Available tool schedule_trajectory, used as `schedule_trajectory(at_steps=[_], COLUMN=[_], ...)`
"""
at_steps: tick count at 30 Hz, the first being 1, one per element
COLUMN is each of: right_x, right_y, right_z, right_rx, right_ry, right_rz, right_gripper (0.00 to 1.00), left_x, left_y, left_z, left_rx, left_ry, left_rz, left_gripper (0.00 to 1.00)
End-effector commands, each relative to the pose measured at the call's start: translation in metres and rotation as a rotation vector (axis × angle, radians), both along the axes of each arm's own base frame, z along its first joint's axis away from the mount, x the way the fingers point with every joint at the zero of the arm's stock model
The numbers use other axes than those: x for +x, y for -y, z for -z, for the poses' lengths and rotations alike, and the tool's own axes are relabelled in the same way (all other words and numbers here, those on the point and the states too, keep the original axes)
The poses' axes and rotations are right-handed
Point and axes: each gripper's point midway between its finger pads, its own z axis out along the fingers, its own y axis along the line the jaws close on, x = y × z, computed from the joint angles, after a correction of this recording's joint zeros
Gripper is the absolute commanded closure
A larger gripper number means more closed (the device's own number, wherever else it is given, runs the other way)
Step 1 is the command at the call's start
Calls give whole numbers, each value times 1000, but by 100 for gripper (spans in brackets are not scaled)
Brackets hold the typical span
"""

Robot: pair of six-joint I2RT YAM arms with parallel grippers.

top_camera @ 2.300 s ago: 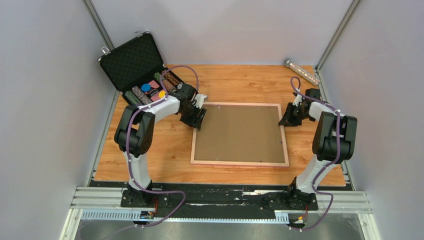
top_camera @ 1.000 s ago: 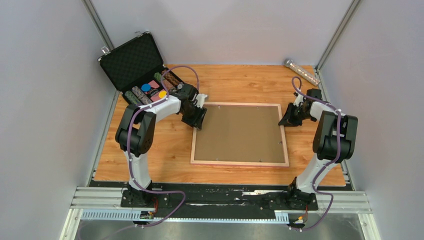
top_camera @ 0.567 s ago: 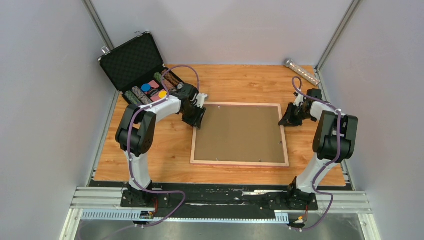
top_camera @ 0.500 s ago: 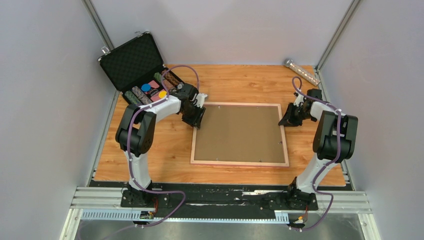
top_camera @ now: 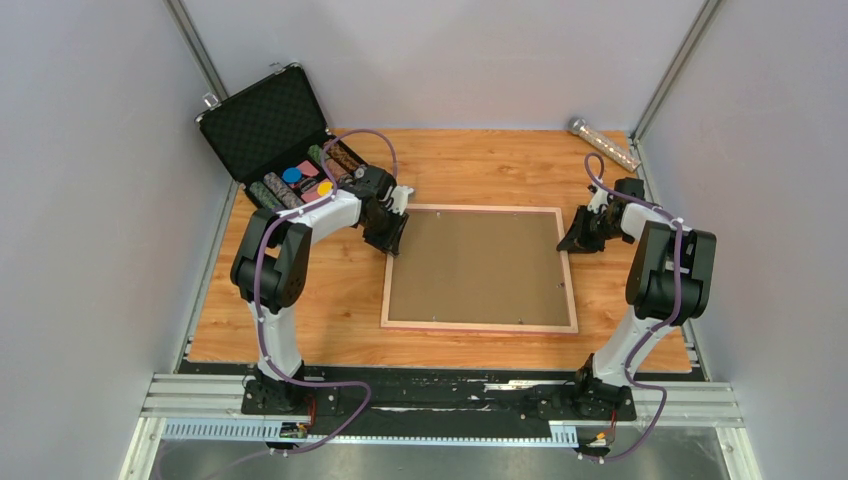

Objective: Put the photo into the frame
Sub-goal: Install the photo frame at the center of the board.

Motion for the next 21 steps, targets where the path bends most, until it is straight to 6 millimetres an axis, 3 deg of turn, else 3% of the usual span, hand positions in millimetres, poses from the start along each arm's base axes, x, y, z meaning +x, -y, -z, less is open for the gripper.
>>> schedule_trajectory(at_steps=[1,6,14,21], right_x=[-7,-7,-7,-7], right_y=[16,15,16,16], right_z=[29,29,30,30], right_rx=[-39,-38,-36,-36], right_ry=[-75,-75,-77,-78], right_rz=[52,51,54,53], right_gripper=[100,100,100,100], left_x=[13,11,11,14], left_y=[2,3,3,3], left_z=[11,10,4,-5], left_rx=[22,20,13,8], left_ry=[37,33,34,52], left_rz=[20,22,15,8], left_gripper=[65,59,36,30])
